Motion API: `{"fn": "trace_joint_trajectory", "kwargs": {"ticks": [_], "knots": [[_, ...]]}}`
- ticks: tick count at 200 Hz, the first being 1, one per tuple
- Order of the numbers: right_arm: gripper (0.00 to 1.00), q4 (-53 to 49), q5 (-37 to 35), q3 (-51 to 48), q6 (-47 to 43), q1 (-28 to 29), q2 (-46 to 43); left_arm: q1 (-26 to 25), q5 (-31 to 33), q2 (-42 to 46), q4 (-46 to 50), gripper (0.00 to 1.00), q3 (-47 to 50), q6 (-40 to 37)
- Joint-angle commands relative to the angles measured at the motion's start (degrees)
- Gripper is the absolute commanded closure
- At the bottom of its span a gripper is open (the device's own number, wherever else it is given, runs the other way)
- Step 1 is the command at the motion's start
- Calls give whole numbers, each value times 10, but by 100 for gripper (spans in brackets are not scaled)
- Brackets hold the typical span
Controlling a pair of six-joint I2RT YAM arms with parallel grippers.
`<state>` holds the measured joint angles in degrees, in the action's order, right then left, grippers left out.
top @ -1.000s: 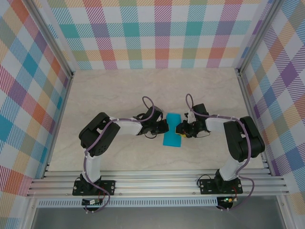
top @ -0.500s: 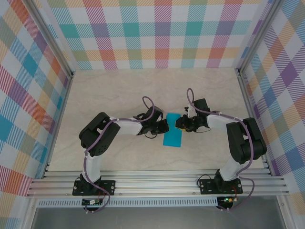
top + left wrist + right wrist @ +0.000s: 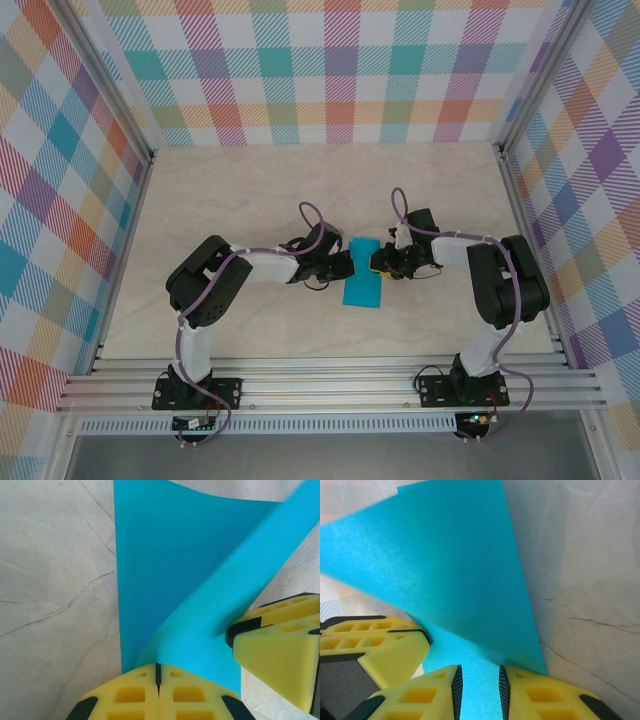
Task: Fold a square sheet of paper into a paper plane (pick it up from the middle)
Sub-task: Fold the square sheet of paper in half at the center of the table.
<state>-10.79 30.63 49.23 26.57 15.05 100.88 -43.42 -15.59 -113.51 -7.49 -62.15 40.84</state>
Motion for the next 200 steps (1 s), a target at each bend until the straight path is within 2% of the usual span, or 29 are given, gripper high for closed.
{"fn": "trace_joint_trajectory", "kwargs": {"ticks": [1,89,155,200], "knots": [[71,-28,0,32,-20,0,-25,-6,6,-32,83,100,11,-14],[71,-23,0,68,-37,-17,71,-6,6,-34,92,100,4,-17],[71,-61,17,120,-45,-23,47,-6,8,-32,98,100,4,-20],[71,-66,30,153,-47,-36,91,-6,8,-32,98,100,4,-19]]}}
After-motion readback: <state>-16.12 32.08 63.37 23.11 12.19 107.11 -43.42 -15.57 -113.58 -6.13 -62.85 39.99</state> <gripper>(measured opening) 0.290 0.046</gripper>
